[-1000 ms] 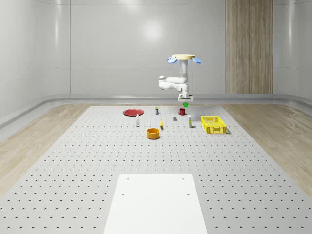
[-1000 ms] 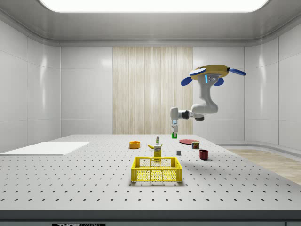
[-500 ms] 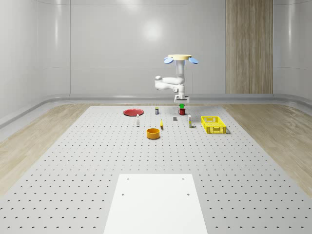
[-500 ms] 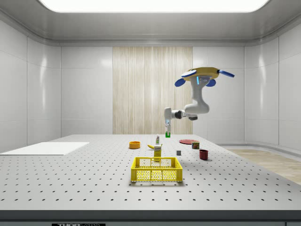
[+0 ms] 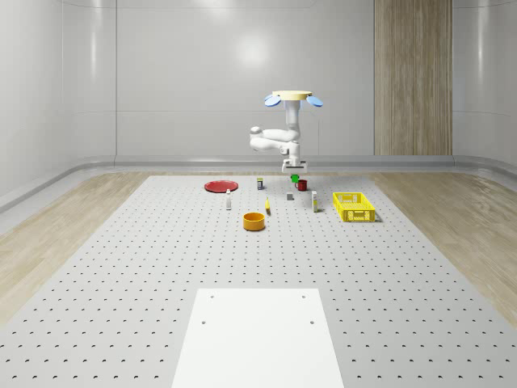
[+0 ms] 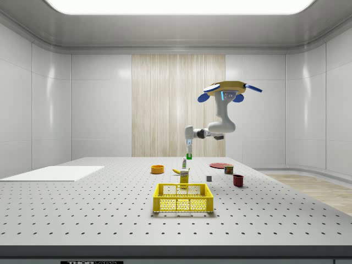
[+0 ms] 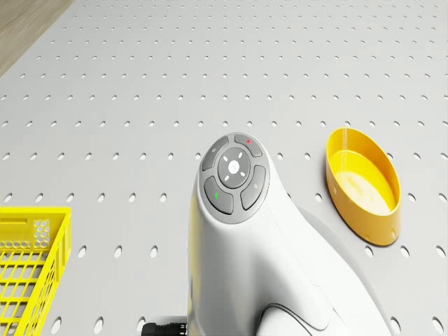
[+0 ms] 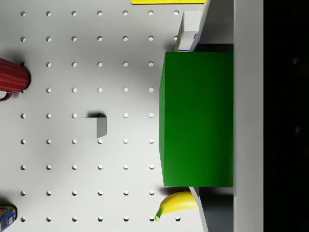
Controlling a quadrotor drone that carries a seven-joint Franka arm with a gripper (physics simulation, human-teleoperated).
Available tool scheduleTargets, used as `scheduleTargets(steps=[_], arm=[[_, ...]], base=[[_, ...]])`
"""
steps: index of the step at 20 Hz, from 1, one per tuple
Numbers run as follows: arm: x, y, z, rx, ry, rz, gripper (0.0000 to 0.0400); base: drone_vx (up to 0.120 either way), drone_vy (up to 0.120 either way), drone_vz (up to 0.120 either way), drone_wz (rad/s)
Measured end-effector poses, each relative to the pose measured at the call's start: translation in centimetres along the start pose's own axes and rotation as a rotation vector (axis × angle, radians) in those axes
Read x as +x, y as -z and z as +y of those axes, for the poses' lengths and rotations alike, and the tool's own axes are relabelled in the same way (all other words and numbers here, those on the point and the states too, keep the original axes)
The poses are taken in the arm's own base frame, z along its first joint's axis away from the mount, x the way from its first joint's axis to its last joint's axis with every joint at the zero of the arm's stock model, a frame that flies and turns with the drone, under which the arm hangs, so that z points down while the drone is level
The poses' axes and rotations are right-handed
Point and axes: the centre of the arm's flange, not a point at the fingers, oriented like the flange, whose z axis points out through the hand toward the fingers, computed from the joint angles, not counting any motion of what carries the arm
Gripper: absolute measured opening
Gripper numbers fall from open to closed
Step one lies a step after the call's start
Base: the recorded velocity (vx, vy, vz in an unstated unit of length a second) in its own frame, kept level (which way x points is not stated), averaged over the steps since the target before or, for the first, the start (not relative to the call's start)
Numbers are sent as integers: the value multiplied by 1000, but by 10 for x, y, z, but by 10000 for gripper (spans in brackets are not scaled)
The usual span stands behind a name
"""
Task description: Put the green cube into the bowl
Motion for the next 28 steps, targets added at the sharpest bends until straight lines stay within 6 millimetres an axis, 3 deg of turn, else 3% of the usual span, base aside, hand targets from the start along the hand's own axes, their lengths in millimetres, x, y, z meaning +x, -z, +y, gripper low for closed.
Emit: scheduleTargets(steps=[28], arm=[[0,0,0,0,0,0,251]], base=[[120,-120,0,0]])
